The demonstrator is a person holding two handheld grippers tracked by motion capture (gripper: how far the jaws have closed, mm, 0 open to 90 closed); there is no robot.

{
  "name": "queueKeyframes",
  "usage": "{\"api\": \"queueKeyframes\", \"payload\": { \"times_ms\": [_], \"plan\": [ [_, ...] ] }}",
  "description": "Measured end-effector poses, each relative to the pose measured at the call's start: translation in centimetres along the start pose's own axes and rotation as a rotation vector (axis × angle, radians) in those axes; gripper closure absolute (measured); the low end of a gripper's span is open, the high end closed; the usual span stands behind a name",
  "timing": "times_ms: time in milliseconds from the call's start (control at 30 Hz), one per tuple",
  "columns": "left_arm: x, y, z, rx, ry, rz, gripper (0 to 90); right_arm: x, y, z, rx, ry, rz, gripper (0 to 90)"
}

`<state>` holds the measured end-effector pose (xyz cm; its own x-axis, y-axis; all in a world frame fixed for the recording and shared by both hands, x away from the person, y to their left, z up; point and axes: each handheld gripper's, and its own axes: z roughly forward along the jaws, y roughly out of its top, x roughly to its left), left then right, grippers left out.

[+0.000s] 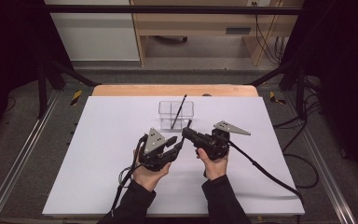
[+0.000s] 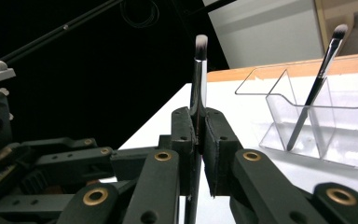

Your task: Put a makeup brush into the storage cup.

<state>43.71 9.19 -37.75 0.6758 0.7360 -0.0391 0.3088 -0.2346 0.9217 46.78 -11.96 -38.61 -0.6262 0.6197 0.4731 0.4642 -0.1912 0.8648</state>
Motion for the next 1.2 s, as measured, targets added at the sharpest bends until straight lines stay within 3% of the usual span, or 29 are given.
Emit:
{"api": "queueKeyframes", "payload": {
  "times_ms": [233, 533, 800, 1000, 1200],
  "plan": [
    [1.1, 0.0, -0.9, 0.038, 0.001, 0.026, 54.0, -0.1, 0.2, -0.2, -0.013, -0.016, -0.046, 84.0],
    [3.0, -0.4, -2.5, 0.023, -0.002, 0.026, 42.3, -0.1, 0.5, -0.5, -0.029, -0.029, -0.077, 83.9],
    [3.9, -1.4, -3.2, 0.041, 0.018, 0.057, 29.7, -0.3, 0.8, -0.7, -0.022, -0.052, -0.121, 83.9],
    [5.1, -2.5, -4.2, 0.058, 0.045, 0.047, 21.1, -0.5, 1.1, -0.8, -0.023, -0.074, -0.146, 83.9],
    [6.7, -3.6, -5.4, 0.055, 0.076, 0.012, 17.2, -0.8, 1.7, -0.8, -0.030, -0.091, -0.166, 84.0]
  ]
}}
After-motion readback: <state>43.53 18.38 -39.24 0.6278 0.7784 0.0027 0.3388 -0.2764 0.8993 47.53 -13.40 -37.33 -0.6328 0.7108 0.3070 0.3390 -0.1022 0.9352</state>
